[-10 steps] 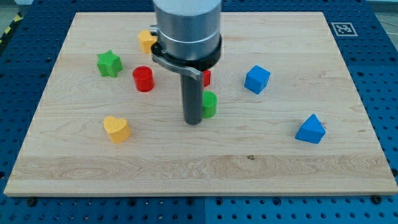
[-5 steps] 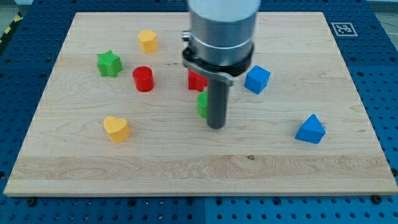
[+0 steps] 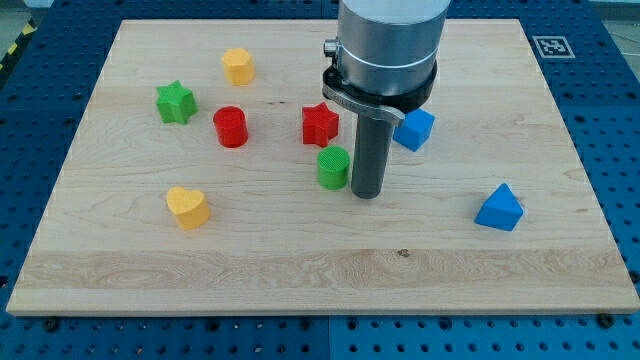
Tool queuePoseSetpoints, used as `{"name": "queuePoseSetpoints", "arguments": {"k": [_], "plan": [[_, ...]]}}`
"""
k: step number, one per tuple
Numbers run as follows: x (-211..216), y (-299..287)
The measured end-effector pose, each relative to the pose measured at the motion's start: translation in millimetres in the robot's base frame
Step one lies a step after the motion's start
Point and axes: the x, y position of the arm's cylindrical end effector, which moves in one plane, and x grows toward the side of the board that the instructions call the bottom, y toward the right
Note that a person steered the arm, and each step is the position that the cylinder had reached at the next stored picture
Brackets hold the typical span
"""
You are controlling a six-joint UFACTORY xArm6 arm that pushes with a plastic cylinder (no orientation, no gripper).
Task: Move green circle below red star
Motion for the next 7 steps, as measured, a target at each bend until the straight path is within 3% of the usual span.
{"name": "queuePoseSetpoints", "arguments": {"k": [2, 3, 4, 7], "plan": [[10.0, -4.3], [6.0, -27.8], [-13.0, -28.5], [-14.7, -30.7]]}}
